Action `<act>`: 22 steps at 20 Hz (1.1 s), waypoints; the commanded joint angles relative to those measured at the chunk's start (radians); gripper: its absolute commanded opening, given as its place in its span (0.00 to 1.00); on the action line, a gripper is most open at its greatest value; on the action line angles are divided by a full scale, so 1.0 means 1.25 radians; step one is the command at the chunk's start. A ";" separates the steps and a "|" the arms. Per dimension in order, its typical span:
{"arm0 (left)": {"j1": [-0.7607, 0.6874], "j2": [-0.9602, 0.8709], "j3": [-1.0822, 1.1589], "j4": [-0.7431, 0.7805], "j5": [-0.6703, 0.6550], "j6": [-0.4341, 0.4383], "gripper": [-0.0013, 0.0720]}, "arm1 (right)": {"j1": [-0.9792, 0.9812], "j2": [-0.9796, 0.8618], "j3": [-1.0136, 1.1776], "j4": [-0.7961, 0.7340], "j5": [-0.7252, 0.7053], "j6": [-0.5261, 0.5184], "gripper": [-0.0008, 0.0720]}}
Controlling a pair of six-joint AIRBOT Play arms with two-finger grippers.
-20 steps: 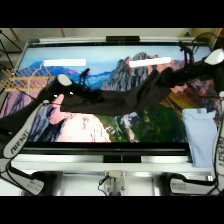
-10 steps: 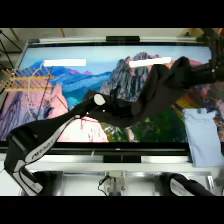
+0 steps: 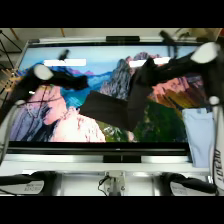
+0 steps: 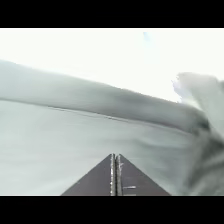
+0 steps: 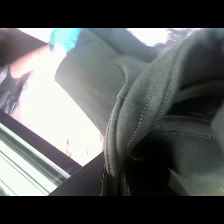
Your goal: Fold the shirts.
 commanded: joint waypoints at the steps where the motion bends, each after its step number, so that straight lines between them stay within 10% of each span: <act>1: 0.206 0.159 0.001 0.088 -0.104 -0.017 0.06 | 0.161 -0.129 0.000 -0.003 -0.172 0.003 0.09; 7: 0.331 0.324 0.001 0.088 -0.167 0.013 0.06 | 0.354 -0.364 0.000 0.020 -0.381 0.061 0.11; 8: 0.327 0.332 0.001 0.088 -0.180 0.013 0.06 | 0.360 -0.381 0.000 0.037 -0.393 0.061 0.27; 9: 0.319 0.335 0.001 0.088 -0.190 0.013 0.06 | 0.362 -0.390 0.000 0.058 -0.398 0.060 0.66; 10: 0.310 0.334 0.000 0.088 -0.193 0.013 0.06 | 0.355 -0.389 0.000 0.064 -0.397 0.060 0.78; 16: 0.260 0.330 -0.049 0.088 -0.189 0.032 0.06 | 0.215 -0.271 0.000 0.053 -0.319 0.063 0.78; 22: 0.260 0.330 -0.064 0.088 -0.188 0.047 0.06 | -0.009 -0.185 -0.049 -0.378 0.175 0.119 0.78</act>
